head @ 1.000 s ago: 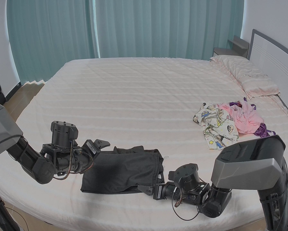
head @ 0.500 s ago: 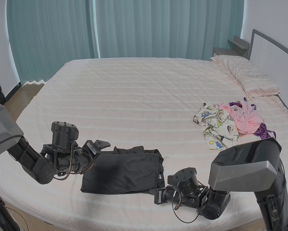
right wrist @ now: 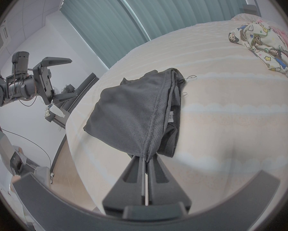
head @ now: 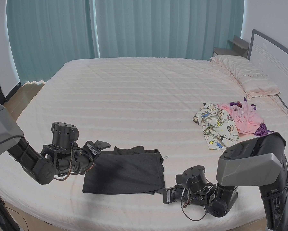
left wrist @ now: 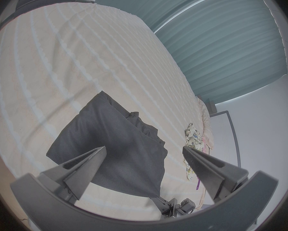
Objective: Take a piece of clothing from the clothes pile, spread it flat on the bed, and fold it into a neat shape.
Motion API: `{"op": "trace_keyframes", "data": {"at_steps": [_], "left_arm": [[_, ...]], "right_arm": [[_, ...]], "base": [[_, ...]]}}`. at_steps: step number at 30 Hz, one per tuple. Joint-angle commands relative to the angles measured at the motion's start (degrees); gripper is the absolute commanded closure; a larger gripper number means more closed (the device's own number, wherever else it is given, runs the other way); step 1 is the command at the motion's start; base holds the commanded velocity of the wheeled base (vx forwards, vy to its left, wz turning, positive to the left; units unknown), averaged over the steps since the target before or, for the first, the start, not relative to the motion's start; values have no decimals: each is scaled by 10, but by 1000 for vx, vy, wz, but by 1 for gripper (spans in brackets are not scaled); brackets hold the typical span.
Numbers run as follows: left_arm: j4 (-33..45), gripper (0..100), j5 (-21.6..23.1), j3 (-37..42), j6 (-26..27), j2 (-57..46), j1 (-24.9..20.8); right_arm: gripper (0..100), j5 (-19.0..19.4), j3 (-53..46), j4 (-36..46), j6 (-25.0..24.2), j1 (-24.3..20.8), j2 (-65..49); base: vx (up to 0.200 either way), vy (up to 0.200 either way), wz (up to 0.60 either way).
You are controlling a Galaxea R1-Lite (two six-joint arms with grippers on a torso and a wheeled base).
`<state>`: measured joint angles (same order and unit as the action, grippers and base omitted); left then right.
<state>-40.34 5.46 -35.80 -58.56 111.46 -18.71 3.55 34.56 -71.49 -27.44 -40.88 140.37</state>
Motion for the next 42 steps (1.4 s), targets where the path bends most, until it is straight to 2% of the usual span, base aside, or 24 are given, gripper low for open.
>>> {"op": "trace_keyframes", "data": {"at_steps": [1, 3, 4, 9, 14, 17, 21, 23, 26, 28, 31, 42], "left_arm": [[0, 0, 0, -1, -1, 1, 0], [0, 0, 0, -1, 0, 1, 0], [0, 0, 0, -1, -1, 1, 0], [0, 0, 0, -1, 0, 5, 0], [-1, 0, 0, -3, 0, 13, 0], [-1, 0, 0, -3, 0, 13, 1], [-1, 0, 0, -3, -1, 13, 2], [-1, 0, 0, -3, -1, 13, 2], [-2, 0, 0, -3, -1, 17, 3], [-2, 0, 0, -3, -1, 17, 3], [-2, 0, 0, -3, -1, 17, 3], [-3, 0, -1, -4, -1, 24, 8]], "right_arm": [[100, 2, -5, 4, 1, 1, -2], [100, 2, -5, 6, 4, 0, 1], [0, 2, -5, 6, 5, 0, 1], [0, 2, -4, -3, 5, 7, -8], [0, 16, 3, -6, 2, 43, -48], [0, 30, 49, 6, -7, 78, -51], [0, 34, 82, 37, -17, 93, -53], [0, 52, 109, 61, -17, 95, -50], [0, 54, 160, 97, -32, 94, -37], [0, 55, 201, 134, -70, 91, -28], [0, 59, 234, 172, -88, 90, -19], [0, 48, 355, 246, -89, 69, 58]], "base": [[0, 0, 0], [0, 0, 0], [0, 0, 0], [0, 0, 0], [0, 0, 0], [0, 0, 0], [0, 0, 0], [0, 0, 0], [0, 0, 0], [0, 0, 0], [0, 0, 0], [0, 0, 0]]}}
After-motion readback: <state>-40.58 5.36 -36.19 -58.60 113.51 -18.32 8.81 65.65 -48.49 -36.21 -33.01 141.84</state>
